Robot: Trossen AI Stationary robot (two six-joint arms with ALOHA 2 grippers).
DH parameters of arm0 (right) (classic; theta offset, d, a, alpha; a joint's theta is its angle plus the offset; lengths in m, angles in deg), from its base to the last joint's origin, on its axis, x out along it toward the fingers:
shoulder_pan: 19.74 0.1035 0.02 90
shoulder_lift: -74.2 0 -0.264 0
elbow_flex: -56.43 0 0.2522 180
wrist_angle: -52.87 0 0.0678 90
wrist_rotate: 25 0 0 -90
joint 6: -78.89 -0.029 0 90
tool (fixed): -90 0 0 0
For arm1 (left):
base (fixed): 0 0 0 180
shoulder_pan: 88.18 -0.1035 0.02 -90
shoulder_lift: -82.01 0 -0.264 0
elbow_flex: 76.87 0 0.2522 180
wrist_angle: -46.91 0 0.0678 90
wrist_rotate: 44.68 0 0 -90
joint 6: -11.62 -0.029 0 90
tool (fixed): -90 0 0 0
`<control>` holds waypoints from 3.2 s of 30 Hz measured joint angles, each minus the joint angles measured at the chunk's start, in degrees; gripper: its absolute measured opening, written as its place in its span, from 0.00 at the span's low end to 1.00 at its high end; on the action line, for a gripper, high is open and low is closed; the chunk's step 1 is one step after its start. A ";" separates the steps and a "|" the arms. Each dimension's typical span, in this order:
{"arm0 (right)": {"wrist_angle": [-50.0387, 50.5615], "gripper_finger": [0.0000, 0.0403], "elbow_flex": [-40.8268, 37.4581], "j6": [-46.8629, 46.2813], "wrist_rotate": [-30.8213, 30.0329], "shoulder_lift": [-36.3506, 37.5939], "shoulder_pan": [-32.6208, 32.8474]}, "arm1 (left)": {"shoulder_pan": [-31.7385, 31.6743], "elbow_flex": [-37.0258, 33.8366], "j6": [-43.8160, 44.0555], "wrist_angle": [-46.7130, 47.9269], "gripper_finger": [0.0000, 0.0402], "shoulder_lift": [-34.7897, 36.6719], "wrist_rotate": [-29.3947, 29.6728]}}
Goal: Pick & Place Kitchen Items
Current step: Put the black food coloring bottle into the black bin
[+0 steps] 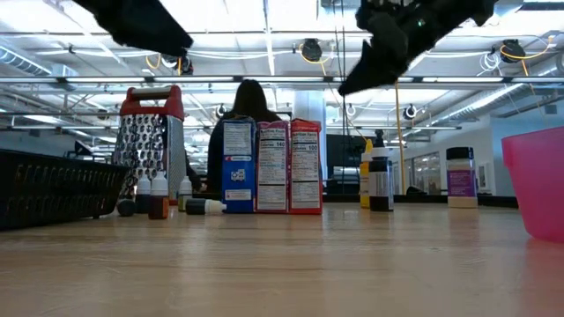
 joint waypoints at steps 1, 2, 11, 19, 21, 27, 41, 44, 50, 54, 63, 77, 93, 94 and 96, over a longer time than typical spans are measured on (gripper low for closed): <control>1.97 0.16 -0.01 -1.78 -1.34 0.25 -0.07 | -0.83 0.00 -1.07 -0.94 0.66 -0.07 -0.96; 3.29 0.16 -0.02 -3.47 -1.84 0.37 -0.10 | -1.67 0.00 -1.98 -1.87 0.66 -0.07 -1.93; 11.42 0.19 0.04 -9.13 -2.83 0.38 -0.07 | -7.63 0.00 -6.10 -5.95 0.66 -0.59 -8.24; 16.02 0.34 0.04 -11.87 -3.01 0.38 -0.05 | -8.58 0.00 -7.73 -6.97 0.66 -2.03 -10.52; 16.08 0.37 0.04 -11.29 -2.97 0.34 -0.05 | -8.64 -0.04 -7.69 -6.86 0.66 -2.02 -10.72; 12.44 0.43 -3.85 -10.66 -3.40 0.32 -0.50 | -8.69 -0.04 -7.67 -7.22 0.66 -2.53 -10.67; -7.91 0.41 -16.23 -9.20 -2.89 0.40 -2.79 | -9.01 0.02 -8.56 -10.01 0.66 -3.04 -12.05; -10.04 0.38 -17.74 -9.89 -2.78 0.42 -2.80 | -8.99 0.02 -8.55 -9.97 0.66 -3.08 -12.14; -14.15 0.28 -20.05 -10.08 -1.54 0.45 -2.80 | -9.01 0.02 -8.52 -9.97 0.66 -3.07 -12.12; -14.75 0.13 -20.22 -9.59 -1.64 0.45 -2.80 | -9.01 0.02 -8.48 -9.95 0.66 -3.07 -12.12; -19.15 0.09 -20.39 -7.88 -1.03 0.33 -2.78 | -9.01 0.02 -8.15 -9.95 0.66 -3.07 -12.11; -19.32 0.09 -19.21 -6.61 -1.21 8.75 -1.72 | -9.01 0.00 -8.08 -9.97 0.66 -3.07 -12.11; -19.63 0.09 1.24 4.05 -1.09 2.53 8.35 | -9.01 -0.02 -11.43 -17.88 0.66 -3.07 -17.43; -19.75 0.09 2.47 4.64 -1.09 1.23 8.70 | -9.01 -0.02 -11.51 -18.26 0.66 -3.07 -17.45; -20.00 0.09 5.02 5.45 -1.09 -1.36 9.19 | -9.01 -0.02 -11.54 -18.63 0.66 -3.07 -17.45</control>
